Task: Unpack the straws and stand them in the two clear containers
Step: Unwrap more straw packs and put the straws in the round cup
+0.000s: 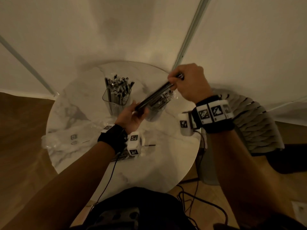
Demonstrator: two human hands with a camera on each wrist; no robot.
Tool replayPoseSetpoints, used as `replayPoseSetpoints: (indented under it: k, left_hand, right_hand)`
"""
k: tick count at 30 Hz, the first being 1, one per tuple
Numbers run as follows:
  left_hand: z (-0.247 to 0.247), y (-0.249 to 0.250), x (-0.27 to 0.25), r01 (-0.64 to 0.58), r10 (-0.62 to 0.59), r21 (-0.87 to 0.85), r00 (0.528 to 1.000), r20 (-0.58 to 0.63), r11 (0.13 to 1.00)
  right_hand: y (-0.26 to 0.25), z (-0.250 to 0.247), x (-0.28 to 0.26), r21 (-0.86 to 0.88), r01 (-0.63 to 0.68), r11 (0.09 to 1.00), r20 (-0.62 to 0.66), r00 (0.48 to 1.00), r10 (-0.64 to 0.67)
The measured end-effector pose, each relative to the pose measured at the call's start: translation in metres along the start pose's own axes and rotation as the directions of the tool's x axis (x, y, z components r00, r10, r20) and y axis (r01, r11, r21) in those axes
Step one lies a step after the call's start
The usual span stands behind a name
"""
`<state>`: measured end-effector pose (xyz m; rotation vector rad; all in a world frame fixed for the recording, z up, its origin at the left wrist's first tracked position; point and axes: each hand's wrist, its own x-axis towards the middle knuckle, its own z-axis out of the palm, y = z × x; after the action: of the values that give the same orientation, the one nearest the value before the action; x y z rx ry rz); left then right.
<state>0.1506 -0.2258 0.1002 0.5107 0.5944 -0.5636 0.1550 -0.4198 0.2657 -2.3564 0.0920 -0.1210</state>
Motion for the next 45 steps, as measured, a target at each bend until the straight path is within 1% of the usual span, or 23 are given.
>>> replayPoseSetpoints:
  k: [2, 3, 5, 6, 8, 10, 11, 13, 14, 17, 19, 20, 22, 26, 30, 32, 35, 37, 39, 41, 42, 44, 45]
  left_hand:
    - [0.010, 0.003, 0.003, 0.014, -0.014, 0.035, 1.000, 0.012, 0.999]
    - [0.013, 0.004, 0.004, 0.019, -0.020, 0.100, 1.000, 0.007, 0.995]
    - [0.018, 0.003, 0.005, 0.018, -0.004, 0.297, 0.999, -0.048, 0.955]
    - [0.019, 0.002, 0.008, 0.013, 0.029, 0.421, 0.995, -0.091, 0.907]
    - [0.016, 0.000, 0.018, 0.011, 0.100, 0.651, 0.986, -0.134, 0.759]
    - [0.012, -0.003, 0.029, 0.006, 0.159, 0.819, 0.980, -0.118, 0.573]
    - [0.011, -0.004, 0.032, -0.005, 0.216, 0.899, 0.971, -0.100, 0.438]
    - [0.013, -0.008, 0.033, -0.072, 0.314, 0.986, 0.949, 0.022, 0.150]
    - [0.014, -0.010, 0.033, -0.105, 0.320, 0.993, 0.944, 0.081, 0.059]
    - [0.021, -0.013, 0.031, -0.215, 0.315, 0.971, 0.918, 0.239, -0.110]
    - [0.024, -0.016, 0.031, -0.269, 0.339, 0.947, 0.886, 0.315, -0.178]
    - [0.024, -0.016, 0.031, -0.288, 0.346, 0.937, 0.874, 0.342, -0.199]
    - [0.021, -0.016, 0.033, -0.289, 0.347, 0.928, 0.867, 0.358, -0.236]
    - [0.015, -0.017, 0.039, -0.254, 0.358, 0.933, 0.872, 0.335, -0.255]
    - [0.013, -0.017, 0.041, -0.257, 0.371, 0.926, 0.860, 0.350, -0.276]
    - [0.012, -0.017, 0.042, -0.266, 0.380, 0.924, 0.853, 0.359, -0.275]
    - [0.010, -0.017, 0.042, -0.277, 0.394, 0.916, 0.838, 0.377, -0.289]
    - [0.011, -0.018, 0.042, -0.277, 0.391, 0.914, 0.838, 0.381, -0.297]
    - [0.011, -0.018, 0.042, -0.280, 0.375, 0.913, 0.845, 0.381, -0.298]
    - [0.008, -0.015, 0.043, -0.282, 0.332, 0.914, 0.866, 0.373, -0.291]
    - [0.005, -0.013, 0.044, -0.275, 0.306, 0.923, 0.884, 0.352, -0.268]
    - [-0.004, -0.011, 0.044, -0.239, 0.284, 0.947, 0.913, 0.294, -0.214]
    - [-0.010, -0.011, 0.043, -0.219, 0.291, 0.952, 0.916, 0.275, -0.213]
  right_hand:
    - [-0.006, -0.017, 0.016, -0.029, 0.023, 0.999, -0.024, 0.999, -0.024]
    - [-0.008, -0.026, 0.023, -0.050, 0.036, 0.998, -0.032, 0.999, -0.037]
    - [-0.009, -0.040, 0.037, -0.089, 0.055, 0.994, -0.040, 0.997, -0.059]
    - [-0.008, -0.045, 0.043, -0.111, 0.062, 0.992, -0.036, 0.997, -0.067]
    - [-0.005, -0.049, 0.052, -0.167, 0.072, 0.983, -0.011, 0.997, -0.074]
    - [0.001, -0.047, 0.060, -0.227, 0.070, 0.971, 0.013, 0.998, -0.069]
    - [0.005, -0.045, 0.063, -0.252, 0.065, 0.966, 0.024, 0.998, -0.061]
    - [0.015, -0.038, 0.068, -0.284, 0.067, 0.956, 0.042, 0.997, -0.057]
    - [0.021, -0.032, 0.069, -0.297, 0.075, 0.952, 0.057, 0.997, -0.060]
    - [0.037, -0.009, 0.069, -0.368, 0.106, 0.924, 0.127, 0.990, -0.063]
    - [0.046, 0.008, 0.065, -0.382, 0.128, 0.915, 0.166, 0.984, -0.068]
    - [0.049, 0.016, 0.063, -0.383, 0.132, 0.914, 0.185, 0.981, -0.064]
    - [0.057, 0.033, 0.057, -0.399, 0.132, 0.908, 0.216, 0.975, -0.047]
    - [0.070, 0.064, 0.049, -0.403, 0.111, 0.908, 0.259, 0.966, -0.003]
    - [0.079, 0.087, 0.043, -0.341, -0.043, 0.939, 0.263, 0.955, 0.139]
    - [0.085, 0.095, 0.039, -0.305, -0.115, 0.945, 0.235, 0.953, 0.192]
    - [0.087, 0.100, 0.038, -0.319, -0.107, 0.942, 0.263, 0.945, 0.197]
    - [0.088, 0.098, 0.039, -0.274, -0.106, 0.956, 0.277, 0.943, 0.184]
    - [0.087, 0.092, 0.037, -0.168, -0.121, 0.978, 0.221, 0.963, 0.156]
    - [0.086, 0.087, 0.030, -0.039, -0.118, 0.992, 0.089, 0.989, 0.121]
    - [0.085, 0.085, 0.025, 0.020, -0.106, 0.994, 0.018, 0.994, 0.106]
    - [0.087, 0.083, 0.013, 0.144, -0.088, 0.986, -0.119, 0.987, 0.105]
    - [0.090, 0.084, 0.006, 0.203, -0.081, 0.976, -0.181, 0.976, 0.118]
